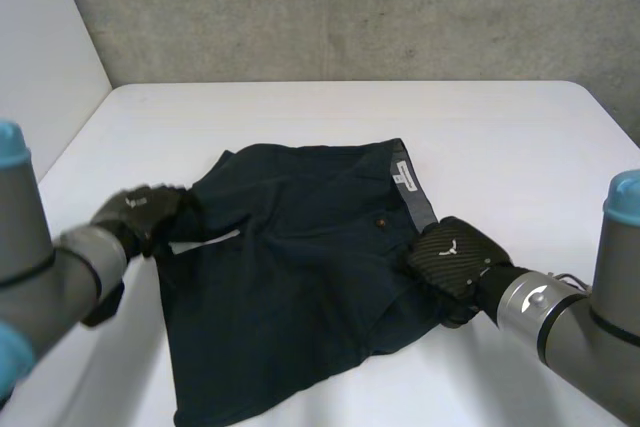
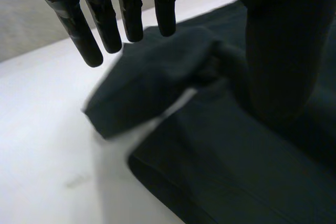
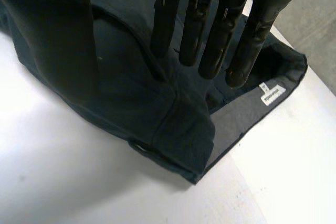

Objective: Fold the shorts.

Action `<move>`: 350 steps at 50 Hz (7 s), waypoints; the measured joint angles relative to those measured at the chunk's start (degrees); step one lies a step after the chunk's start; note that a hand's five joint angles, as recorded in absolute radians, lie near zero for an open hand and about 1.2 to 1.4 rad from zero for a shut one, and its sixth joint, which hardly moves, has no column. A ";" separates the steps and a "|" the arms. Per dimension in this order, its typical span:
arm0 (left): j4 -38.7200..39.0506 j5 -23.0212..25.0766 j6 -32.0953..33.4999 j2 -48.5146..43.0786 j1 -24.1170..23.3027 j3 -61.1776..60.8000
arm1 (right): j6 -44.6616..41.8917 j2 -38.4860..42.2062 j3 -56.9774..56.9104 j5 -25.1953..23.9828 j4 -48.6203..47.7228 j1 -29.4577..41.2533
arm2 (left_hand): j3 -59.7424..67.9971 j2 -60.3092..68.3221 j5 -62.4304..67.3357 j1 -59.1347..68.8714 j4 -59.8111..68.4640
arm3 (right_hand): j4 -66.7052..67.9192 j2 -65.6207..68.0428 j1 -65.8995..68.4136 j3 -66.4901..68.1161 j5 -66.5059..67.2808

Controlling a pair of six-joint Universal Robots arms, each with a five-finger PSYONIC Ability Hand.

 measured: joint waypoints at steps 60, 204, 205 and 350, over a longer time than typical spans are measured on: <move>0.09 -17.19 -3.25 -6.17 -28.17 -7.03 | 18.10 11.25 -13.19 14.73 -2.91 4.44 | 18.92 18.85 18.67 18.80 18.70 | 31.49 29.43 23.14 31.05 29.11; 24.42 -15.64 21.14 -15.92 -8.07 57.09 | 7.26 9.80 -49.20 21.45 -23.78 3.35 | 48.67 48.92 47.37 44.68 48.91 | 31.52 29.59 22.10 30.98 29.84; 24.45 -15.60 21.09 -15.72 -8.05 55.12 | 7.35 10.18 -48.68 21.40 -22.64 3.35 | 48.67 48.92 47.37 44.68 48.91 | 31.52 29.59 22.10 30.99 29.84; 18.62 -3.01 5.12 -13.01 -3.63 10.80 | 16.81 13.68 -8.81 15.48 -16.55 -10.65 | -7.56 -8.24 -7.01 -8.13 -7.89 | 31.42 29.19 19.30 31.00 26.79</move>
